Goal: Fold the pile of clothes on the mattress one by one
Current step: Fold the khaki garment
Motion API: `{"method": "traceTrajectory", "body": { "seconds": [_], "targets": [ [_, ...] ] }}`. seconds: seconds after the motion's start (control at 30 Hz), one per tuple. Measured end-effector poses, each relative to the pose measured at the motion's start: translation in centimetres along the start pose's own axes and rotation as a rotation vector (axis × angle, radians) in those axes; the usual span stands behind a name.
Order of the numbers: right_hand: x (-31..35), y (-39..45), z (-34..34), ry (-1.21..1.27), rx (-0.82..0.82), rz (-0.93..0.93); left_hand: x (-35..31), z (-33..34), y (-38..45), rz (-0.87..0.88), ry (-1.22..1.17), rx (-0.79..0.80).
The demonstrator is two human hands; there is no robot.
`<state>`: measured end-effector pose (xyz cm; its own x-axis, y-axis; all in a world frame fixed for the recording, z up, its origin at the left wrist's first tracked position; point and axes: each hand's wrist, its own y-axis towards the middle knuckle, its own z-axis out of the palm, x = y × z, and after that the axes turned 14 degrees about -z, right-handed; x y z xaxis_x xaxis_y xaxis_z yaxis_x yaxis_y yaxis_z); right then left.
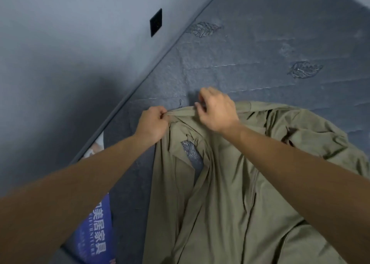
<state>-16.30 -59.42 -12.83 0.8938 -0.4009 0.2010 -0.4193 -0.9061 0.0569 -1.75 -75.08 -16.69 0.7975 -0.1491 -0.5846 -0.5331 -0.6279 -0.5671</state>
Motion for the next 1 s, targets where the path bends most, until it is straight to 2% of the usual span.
{"method": "traceTrajectory", "body": {
  "seconds": [0.07,0.17,0.23,0.3,0.4,0.47,0.57,0.63,0.8,0.9,1.0],
  "targets": [
    [2.9,-1.3,0.9,0.098,0.056,-0.105,-0.1,-0.3,0.5,-0.017,0.007,-0.072],
    [4.4,-2.0,2.2,0.070,0.189,-0.177,-0.1,-0.9,1.0,-0.008,-0.058,-0.075],
    [3.9,-0.7,2.8,0.073,0.181,-0.097,0.0,-2.2,0.6,0.054,-0.163,0.050],
    [3.3,0.7,3.0,0.121,0.200,-0.052,0.3,-3.7,-0.2,0.072,-0.168,0.280],
    [3.0,1.2,3.2,0.269,0.296,-0.061,1.6,-5.6,-0.7,0.002,0.075,0.525],
    [3.1,1.4,2.9,0.303,0.377,-0.083,2.9,-6.9,-0.1,-0.030,0.158,0.496],
    [4.6,2.0,2.8,0.342,0.474,-0.084,5.3,-8.3,1.2,-0.003,-0.135,0.196],
    [6.1,2.8,3.2,0.368,0.465,-0.117,6.2,-9.3,1.2,-0.046,-0.295,0.108],
    [10.5,6.6,4.2,0.209,0.388,-0.278,7.1,-12.1,0.5,-0.110,-0.143,0.314],
    [12.6,9.1,4.4,0.294,0.526,-0.265,8.4,-14.0,0.6,-0.105,-0.024,0.321],
    [13.4,10.4,4.7,0.406,0.537,-0.231,9.8,-15.8,0.3,-0.142,0.083,0.386]
  ]
}}
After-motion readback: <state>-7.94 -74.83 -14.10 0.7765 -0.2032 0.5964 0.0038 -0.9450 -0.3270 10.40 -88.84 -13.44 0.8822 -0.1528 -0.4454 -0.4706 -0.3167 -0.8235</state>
